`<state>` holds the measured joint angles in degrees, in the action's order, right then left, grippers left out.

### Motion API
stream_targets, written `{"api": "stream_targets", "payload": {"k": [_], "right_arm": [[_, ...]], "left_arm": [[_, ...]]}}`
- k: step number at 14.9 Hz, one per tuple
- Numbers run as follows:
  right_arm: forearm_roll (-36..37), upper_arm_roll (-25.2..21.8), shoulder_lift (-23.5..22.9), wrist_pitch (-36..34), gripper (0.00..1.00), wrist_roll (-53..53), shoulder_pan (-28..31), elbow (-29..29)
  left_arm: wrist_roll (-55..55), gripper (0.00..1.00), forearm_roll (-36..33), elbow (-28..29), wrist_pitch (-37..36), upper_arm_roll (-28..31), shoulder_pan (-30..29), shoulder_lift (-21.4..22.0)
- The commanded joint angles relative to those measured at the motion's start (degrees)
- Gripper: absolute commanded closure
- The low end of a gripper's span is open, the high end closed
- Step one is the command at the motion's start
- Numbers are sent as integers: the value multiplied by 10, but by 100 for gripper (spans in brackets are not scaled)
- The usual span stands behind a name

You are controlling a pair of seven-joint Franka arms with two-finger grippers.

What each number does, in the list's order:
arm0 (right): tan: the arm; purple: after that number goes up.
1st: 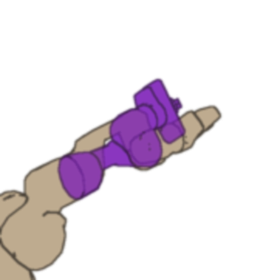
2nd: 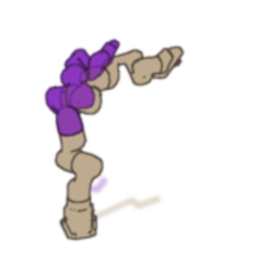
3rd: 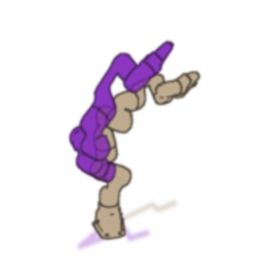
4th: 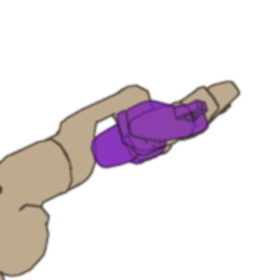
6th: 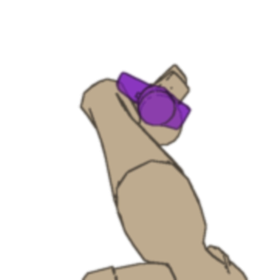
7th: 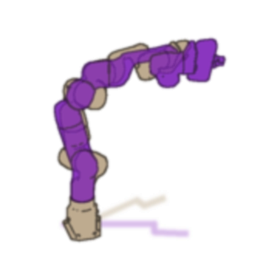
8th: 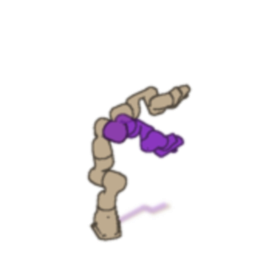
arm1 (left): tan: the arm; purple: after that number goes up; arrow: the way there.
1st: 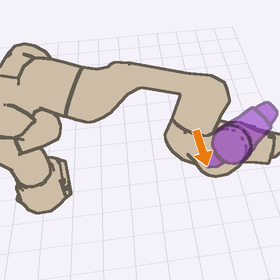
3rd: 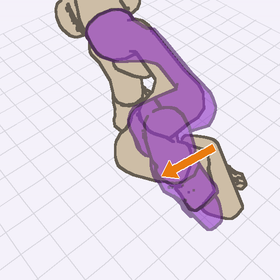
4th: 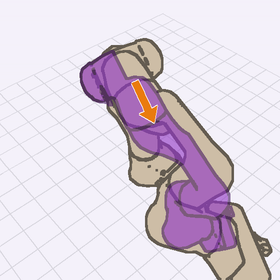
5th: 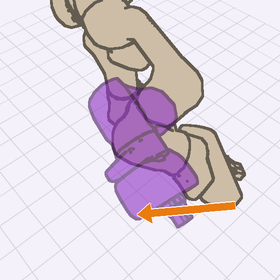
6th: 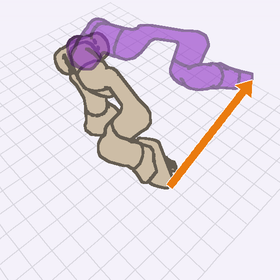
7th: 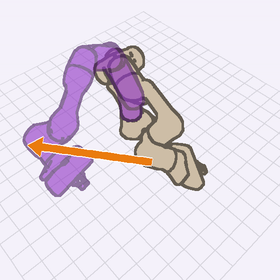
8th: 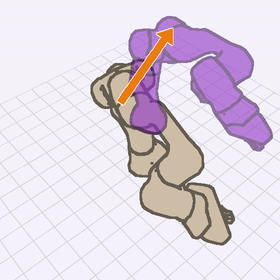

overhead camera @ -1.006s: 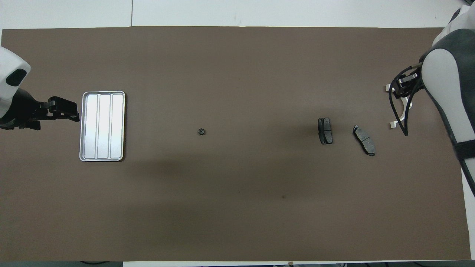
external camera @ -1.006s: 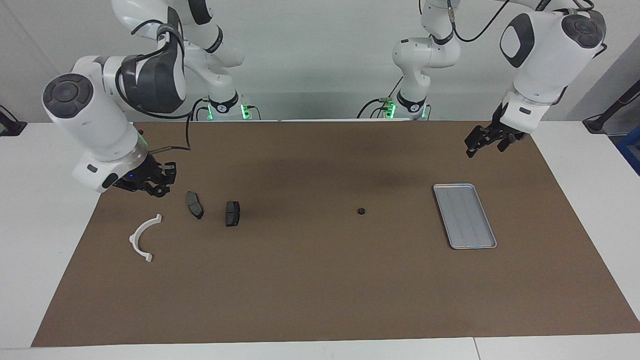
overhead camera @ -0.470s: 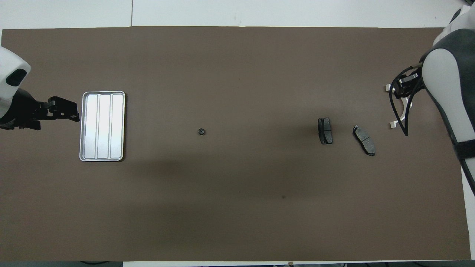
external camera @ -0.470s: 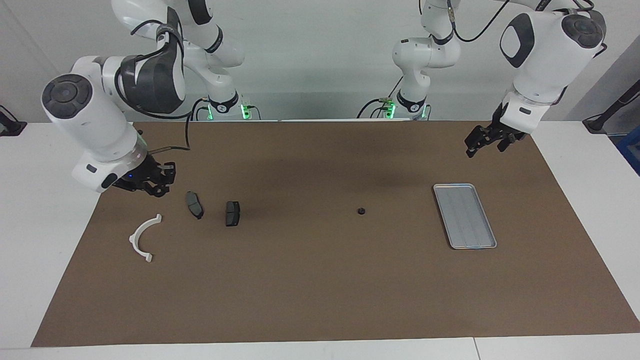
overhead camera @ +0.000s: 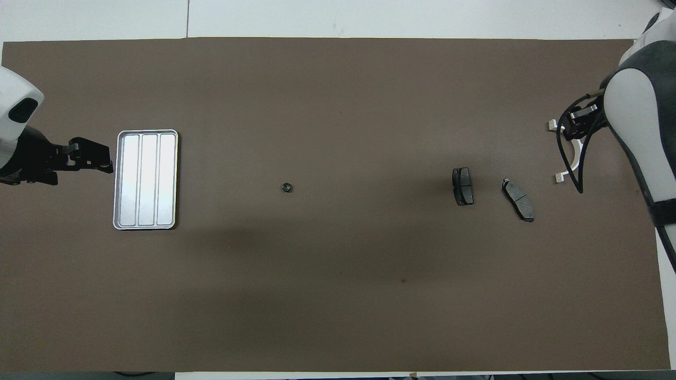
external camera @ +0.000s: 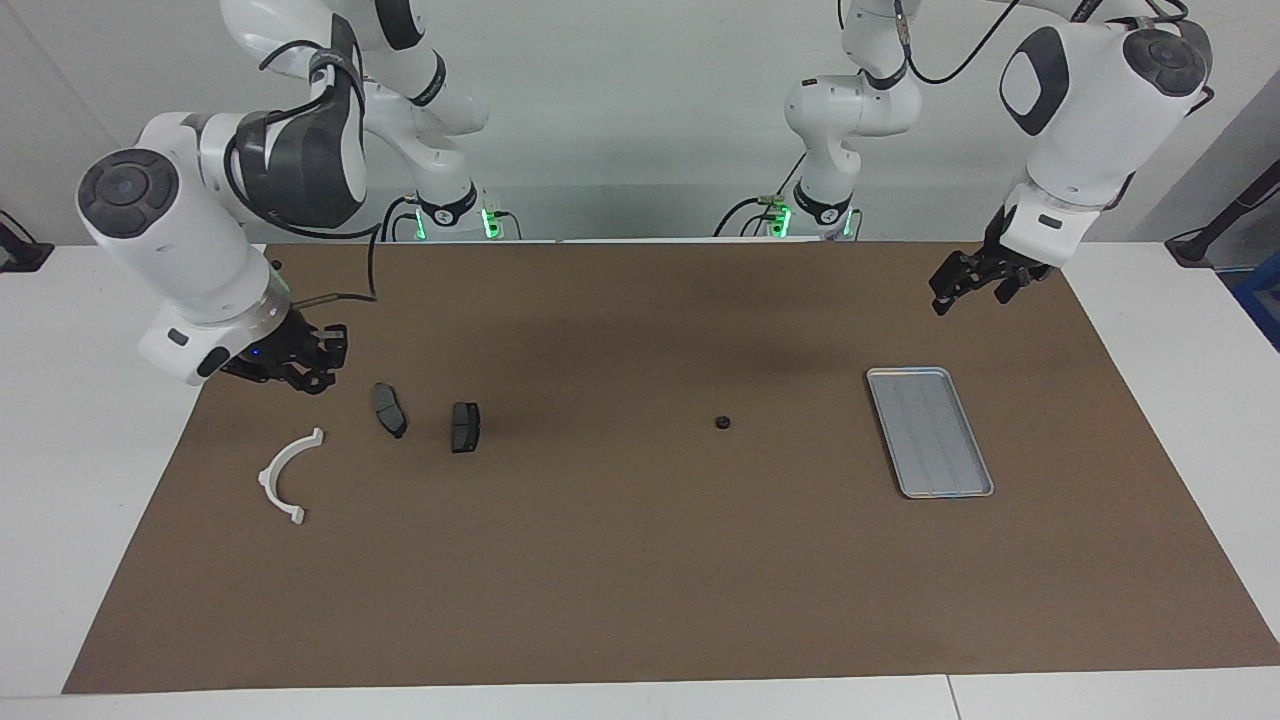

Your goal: Pick bearing gear from pile to tray

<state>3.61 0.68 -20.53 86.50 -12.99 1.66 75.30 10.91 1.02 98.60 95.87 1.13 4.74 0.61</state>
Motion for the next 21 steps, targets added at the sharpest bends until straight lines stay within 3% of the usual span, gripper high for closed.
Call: {"api": "stream_targets", "payload": {"k": [1,21], "right_arm": [[11,4,12,-1,100,-7,4,13],[29,0,15,27,100,-16,19,10]], "left_arm": [[-4,0,-3,4,-6,-3,-3,8],[-4,0,-3,4,-6,-3,-3,9]]}}
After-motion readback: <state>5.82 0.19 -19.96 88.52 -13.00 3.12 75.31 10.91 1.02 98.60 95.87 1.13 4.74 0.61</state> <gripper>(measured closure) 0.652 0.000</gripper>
